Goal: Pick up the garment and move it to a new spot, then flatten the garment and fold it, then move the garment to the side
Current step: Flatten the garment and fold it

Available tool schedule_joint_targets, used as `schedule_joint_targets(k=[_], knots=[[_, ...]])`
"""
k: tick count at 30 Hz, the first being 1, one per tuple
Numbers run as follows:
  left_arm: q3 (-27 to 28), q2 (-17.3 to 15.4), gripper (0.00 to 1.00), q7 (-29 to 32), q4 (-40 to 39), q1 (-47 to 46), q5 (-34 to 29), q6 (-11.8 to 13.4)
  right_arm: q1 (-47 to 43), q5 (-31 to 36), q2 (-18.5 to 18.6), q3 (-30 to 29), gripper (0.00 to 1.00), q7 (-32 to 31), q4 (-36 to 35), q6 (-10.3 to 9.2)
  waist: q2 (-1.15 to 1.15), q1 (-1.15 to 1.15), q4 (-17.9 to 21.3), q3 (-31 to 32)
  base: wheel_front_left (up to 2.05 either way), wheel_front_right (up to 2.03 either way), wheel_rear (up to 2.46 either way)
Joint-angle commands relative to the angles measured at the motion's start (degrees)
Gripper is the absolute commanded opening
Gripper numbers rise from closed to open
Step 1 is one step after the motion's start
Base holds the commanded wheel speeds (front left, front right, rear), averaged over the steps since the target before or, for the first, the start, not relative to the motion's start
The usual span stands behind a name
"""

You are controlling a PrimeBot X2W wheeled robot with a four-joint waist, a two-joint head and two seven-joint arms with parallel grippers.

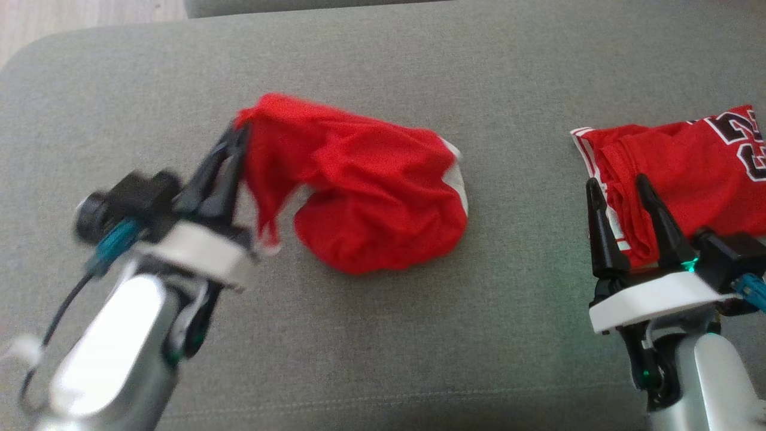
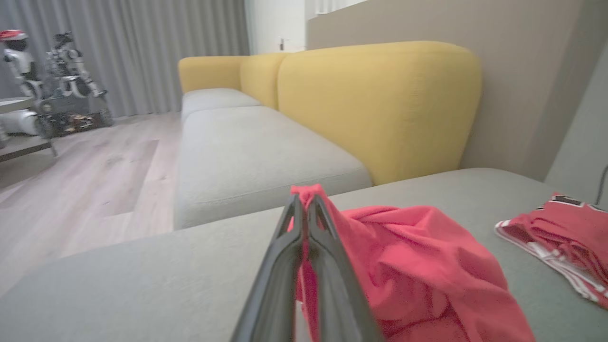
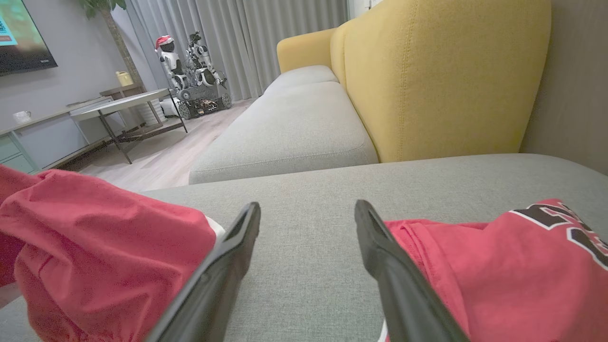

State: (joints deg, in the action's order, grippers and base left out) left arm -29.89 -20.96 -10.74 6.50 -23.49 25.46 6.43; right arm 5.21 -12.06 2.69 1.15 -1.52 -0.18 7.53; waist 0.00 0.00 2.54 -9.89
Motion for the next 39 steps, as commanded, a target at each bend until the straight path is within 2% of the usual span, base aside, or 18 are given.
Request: schedule_joint_targets(k=[1,4,7,10,13,14,16,19,23,32,39], knots=[[3.80,-3.18,0.00,0.08,-3.46,1.79,0.58,1.63,0.86,-0.36,0.19,1.13,1.00,0.41,-1.80,-0.04,0.00,0.00,-0.25,0.21,0.00,0.00,0.00],[6.57,-5.31,0.00,1.37,-6.60,8.71,3.06,4.50,0.77,-0.72,0.19,1.27,1.00,0.38,-1.81,-0.04,0.00,0.00,-0.36,0.21,0.00,0.00,0.00],[7.44,-5.56,0.00,2.05,-6.91,13.35,5.18,5.54,0.85,-0.92,0.19,1.40,1.00,0.36,-1.74,-0.04,0.00,0.00,-0.26,0.01,0.00,0.00,0.00],[7.57,-4.17,0.00,2.30,-5.18,18.70,8.50,5.78,1.01,-1.02,0.19,1.47,1.00,0.33,-1.54,-0.04,0.00,0.00,-0.20,-0.27,0.00,0.00,0.00],[6.77,-2.06,0.00,1.75,-2.32,21.27,10.80,4.84,1.08,-1.00,0.19,1.51,1.00,0.21,-1.33,-0.04,0.00,0.00,-0.33,-0.41,0.00,0.00,0.00],[6.67,-1.34,0.10,1.17,-1.63,21.48,11.27,4.55,1.09,-0.93,0.19,1.49,1.00,0.16,-1.29,-0.04,0.00,0.00,-0.41,-0.40,0.00,0.00,0.00],[6.59,-0.17,1.00,0.12,-0.52,21.34,11.85,4.04,1.02,-0.72,0.19,1.33,1.00,0.07,-1.21,-0.04,0.00,0.00,-0.72,-0.16,0.00,0.00,0.00],[6.75,0.45,1.00,-1.38,-0.44,20.30,11.36,3.59,0.86,-0.31,0.19,1.12,1.00,-0.28,-1.25,-0.04,0.00,0.00,-1.24,0.72,0.00,0.00,0.00],[7.60,0.08,1.00,-2.76,-2.95,18.58,9.26,4.23,0.54,0.20,0.19,1.21,1.00,-0.82,-1.42,-0.04,0.00,0.00,-1.83,2.37,0.00,0.00,0.00],[10.32,-3.94,1.00,-1.96,-10.64,17.89,4.12,9.36,-1.47,1.02,0.19,2.06,1.00,-2.65,-2.04,-0.04,0.00,0.00,-2.83,6.14,0.00,0.00,0.00],[10.67,-5.84,1.00,0.28,-13.06,20.38,3.73,11.09,-2.69,1.00,0.19,2.51,1.00,-3.68,-2.79,-0.04,0.00,0.00,-2.93,7.13,0.00,0.00,0.00]])
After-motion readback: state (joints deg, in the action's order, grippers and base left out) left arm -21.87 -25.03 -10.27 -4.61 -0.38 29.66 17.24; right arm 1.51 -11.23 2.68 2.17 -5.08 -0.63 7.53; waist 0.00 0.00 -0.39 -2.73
